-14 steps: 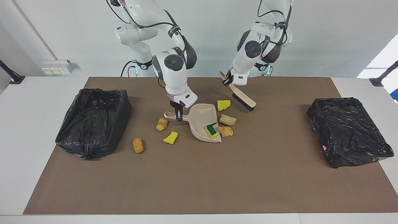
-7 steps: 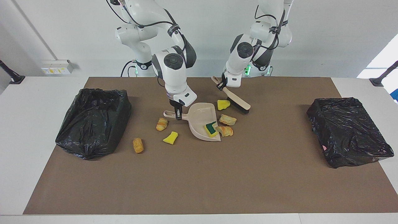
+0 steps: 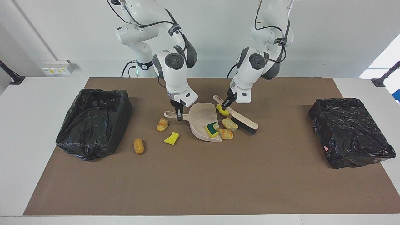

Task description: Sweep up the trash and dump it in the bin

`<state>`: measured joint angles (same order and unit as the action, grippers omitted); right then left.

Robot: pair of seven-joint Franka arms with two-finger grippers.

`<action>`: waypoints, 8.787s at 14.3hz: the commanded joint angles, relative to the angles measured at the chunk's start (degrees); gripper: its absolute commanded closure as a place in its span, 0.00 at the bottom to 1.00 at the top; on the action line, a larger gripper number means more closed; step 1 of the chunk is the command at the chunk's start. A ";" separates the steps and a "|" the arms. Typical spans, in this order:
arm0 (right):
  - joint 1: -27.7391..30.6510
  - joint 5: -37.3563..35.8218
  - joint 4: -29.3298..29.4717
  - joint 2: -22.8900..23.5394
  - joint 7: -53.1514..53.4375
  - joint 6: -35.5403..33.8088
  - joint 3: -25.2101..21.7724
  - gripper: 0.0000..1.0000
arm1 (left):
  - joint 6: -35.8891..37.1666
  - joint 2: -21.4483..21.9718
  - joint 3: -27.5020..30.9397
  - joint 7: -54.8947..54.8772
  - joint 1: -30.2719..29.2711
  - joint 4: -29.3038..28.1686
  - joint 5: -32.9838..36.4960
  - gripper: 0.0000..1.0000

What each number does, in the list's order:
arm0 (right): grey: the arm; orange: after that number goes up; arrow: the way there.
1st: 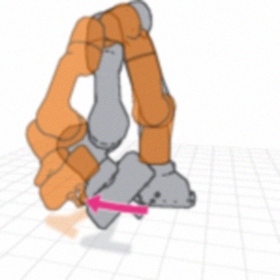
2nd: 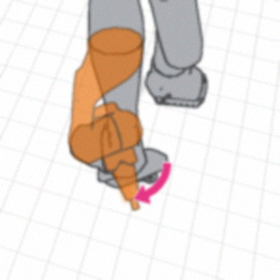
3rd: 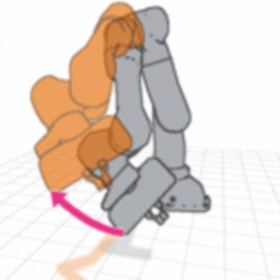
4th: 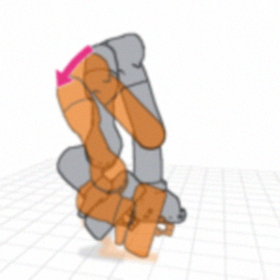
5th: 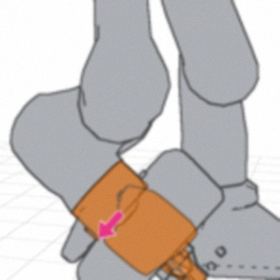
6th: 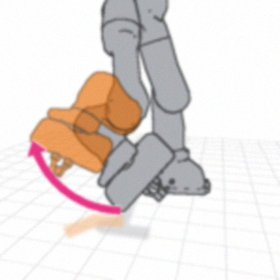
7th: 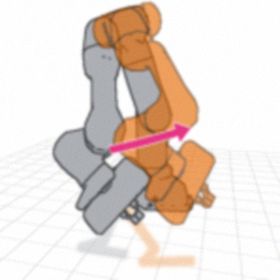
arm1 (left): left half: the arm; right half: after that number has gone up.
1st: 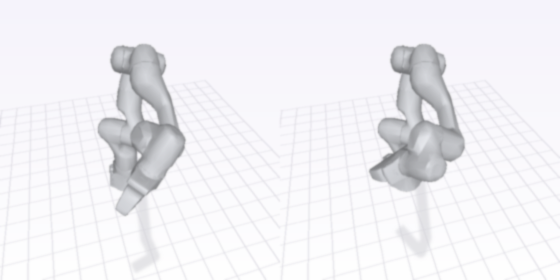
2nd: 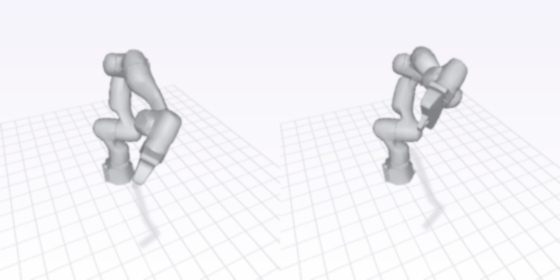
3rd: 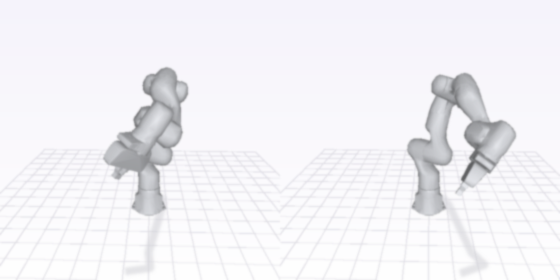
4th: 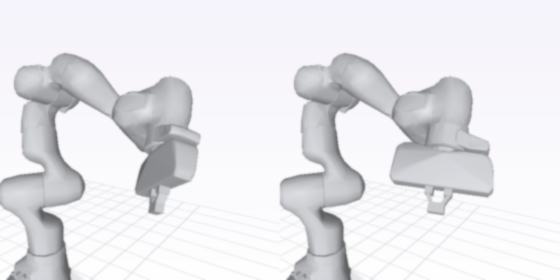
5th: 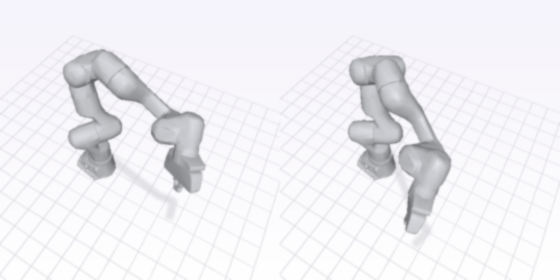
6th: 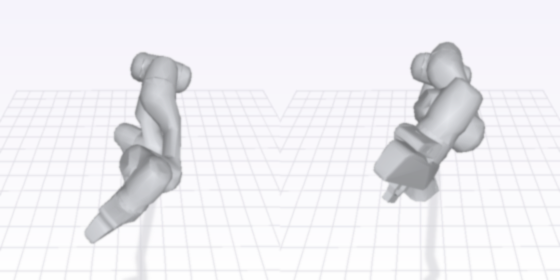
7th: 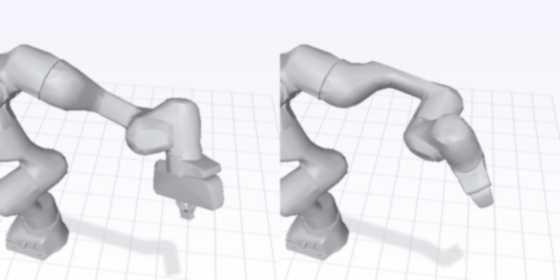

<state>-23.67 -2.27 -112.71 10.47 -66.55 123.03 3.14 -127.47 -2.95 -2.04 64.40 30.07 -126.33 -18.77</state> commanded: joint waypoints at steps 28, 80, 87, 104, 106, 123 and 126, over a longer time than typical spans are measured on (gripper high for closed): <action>0.29 -1.16 -2.25 -1.50 -1.30 0.89 0.20 1.00 | 10.28 6.98 -1.04 -28.98 3.00 2.13 -1.45 1.00; 32.08 9.04 14.54 -6.68 -31.34 -18.79 -0.24 1.00 | 3.37 16.49 -1.04 -16.06 20.91 -17.90 7.43 1.00; 46.06 8.08 14.36 -8.44 -44.88 -21.52 -1.38 1.00 | 1.70 15.96 -0.95 -17.11 22.49 -19.30 7.43 1.00; 46.70 -27.68 5.75 -13.72 -25.85 -21.07 -1.47 1.00 | 1.25 12.53 -0.78 -21.60 17.84 -15.36 7.43 0.00; 42.58 -32.42 6.27 -13.63 -19.88 -25.19 -1.38 1.00 | 1.70 12.44 -0.60 -21.42 16.17 -13.86 7.60 0.00; 24.11 -51.78 7.42 -15.65 -5.96 -35.93 -0.42 1.00 | 8.81 14.02 -0.34 -61.03 -24.51 -6.39 10.24 0.00; 24.19 -49.86 9.25 -16.09 -6.93 -37.25 -0.50 1.00 | 13.97 13.42 -0.34 -65.27 -29.17 -0.88 13.57 0.00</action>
<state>0.34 -52.18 -103.59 -4.06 -73.70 87.26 2.46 -118.68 10.25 -1.61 1.07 3.52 -131.59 -7.50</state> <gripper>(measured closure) 0.692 0.000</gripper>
